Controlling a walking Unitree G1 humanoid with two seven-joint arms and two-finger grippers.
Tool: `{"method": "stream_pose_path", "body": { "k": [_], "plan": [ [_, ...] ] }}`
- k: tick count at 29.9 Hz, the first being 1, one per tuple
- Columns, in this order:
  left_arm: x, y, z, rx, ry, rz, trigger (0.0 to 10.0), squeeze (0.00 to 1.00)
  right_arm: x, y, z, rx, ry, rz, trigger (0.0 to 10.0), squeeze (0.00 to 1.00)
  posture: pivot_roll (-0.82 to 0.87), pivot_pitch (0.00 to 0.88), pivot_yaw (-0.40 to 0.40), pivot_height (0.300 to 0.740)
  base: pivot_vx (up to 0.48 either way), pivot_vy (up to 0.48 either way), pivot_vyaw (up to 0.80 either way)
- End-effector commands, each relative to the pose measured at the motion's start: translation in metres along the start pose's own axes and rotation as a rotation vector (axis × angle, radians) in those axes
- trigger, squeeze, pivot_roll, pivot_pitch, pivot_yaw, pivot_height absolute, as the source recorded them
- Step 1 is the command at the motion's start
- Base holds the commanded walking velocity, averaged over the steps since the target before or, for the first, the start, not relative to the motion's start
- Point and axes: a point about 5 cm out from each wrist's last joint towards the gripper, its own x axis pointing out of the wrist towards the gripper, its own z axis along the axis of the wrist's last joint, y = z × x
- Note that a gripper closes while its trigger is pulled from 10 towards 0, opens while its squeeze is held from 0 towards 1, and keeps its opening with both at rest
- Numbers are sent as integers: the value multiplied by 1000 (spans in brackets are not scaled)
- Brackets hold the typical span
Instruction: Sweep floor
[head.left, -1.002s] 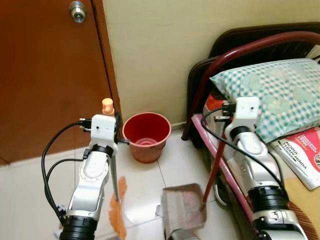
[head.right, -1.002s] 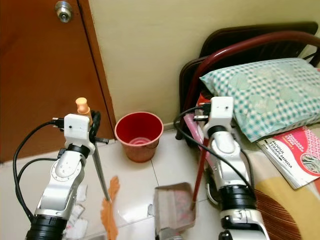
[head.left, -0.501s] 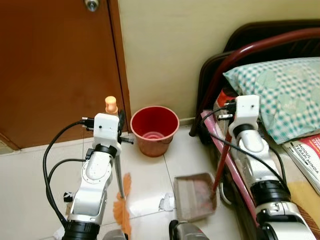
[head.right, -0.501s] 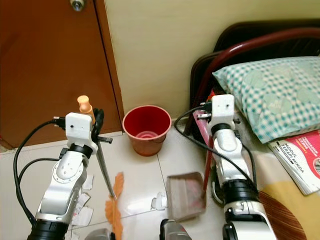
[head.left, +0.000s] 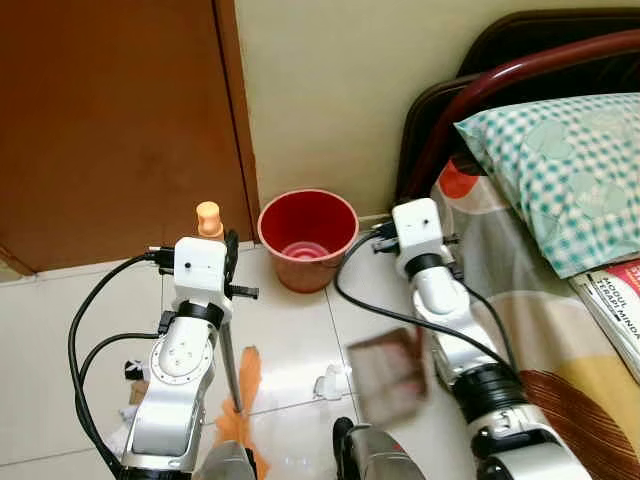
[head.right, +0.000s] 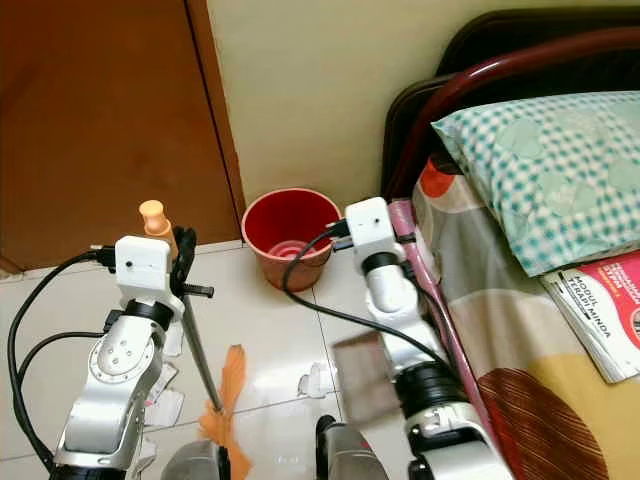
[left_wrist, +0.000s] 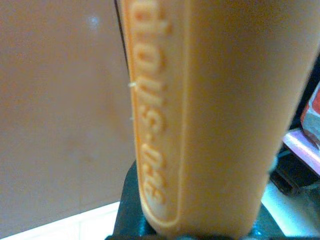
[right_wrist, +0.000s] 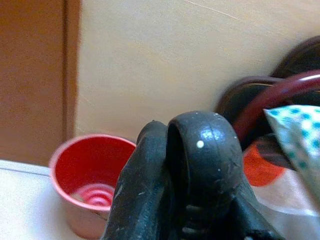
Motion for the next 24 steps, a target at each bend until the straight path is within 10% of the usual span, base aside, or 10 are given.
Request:
{"method": "stream_pose_path", "body": {
  "k": [1,11,24],
  "plan": [
    [-3,1,-5,17,43,8,10000,0,2,-1,11,12,-55,4,10000,0,98,243,-33,740,0,0,0],
    [-1,5,-5,37,45,48,10000,0,4,-3,13,174,-39,-26,10000,0,89,233,-37,740,0,0,0],
    [11,25,12,122,-55,187,10000,0,14,-42,21,169,-77,-133,10000,0,73,205,-38,740,0,0,0]
  ]
}}
